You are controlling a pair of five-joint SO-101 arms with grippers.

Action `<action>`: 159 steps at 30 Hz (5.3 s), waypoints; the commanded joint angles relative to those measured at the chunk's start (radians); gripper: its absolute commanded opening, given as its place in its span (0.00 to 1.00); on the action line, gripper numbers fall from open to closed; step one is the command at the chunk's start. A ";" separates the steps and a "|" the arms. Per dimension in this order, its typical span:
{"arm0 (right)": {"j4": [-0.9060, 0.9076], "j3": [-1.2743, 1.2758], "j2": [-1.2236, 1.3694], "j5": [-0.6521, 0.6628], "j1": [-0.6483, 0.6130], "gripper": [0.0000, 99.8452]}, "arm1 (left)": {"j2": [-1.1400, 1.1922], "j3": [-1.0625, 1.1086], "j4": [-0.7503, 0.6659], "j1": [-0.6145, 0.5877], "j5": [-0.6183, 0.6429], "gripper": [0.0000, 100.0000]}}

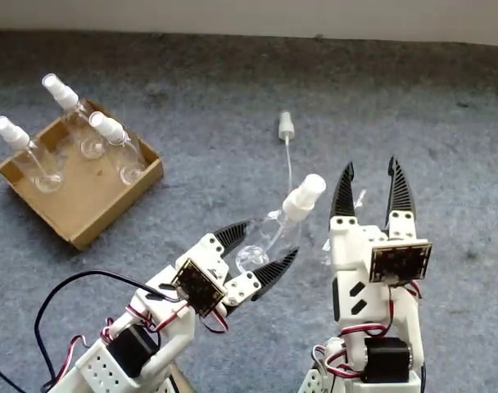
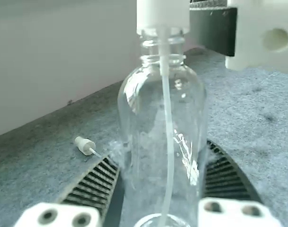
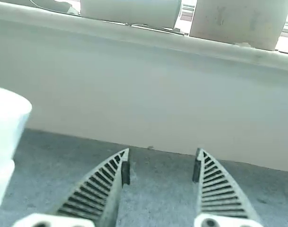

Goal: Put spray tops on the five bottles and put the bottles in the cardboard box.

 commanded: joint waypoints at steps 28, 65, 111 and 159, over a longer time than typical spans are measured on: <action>0.358 -0.372 -0.008 -0.015 -0.309 0.00 | -0.016 0.030 -0.023 0.076 -0.008 0.06; 0.808 -0.309 -0.008 -0.011 -0.320 0.00 | -0.016 0.028 -0.244 -0.229 -0.003 0.06; 0.208 0.079 -0.010 -0.304 -0.722 0.00 | -0.013 0.030 -0.407 -0.122 -0.002 0.06; -0.249 0.406 -0.010 -0.298 -0.631 0.00 | -0.016 -0.010 -0.344 -0.191 -0.002 0.06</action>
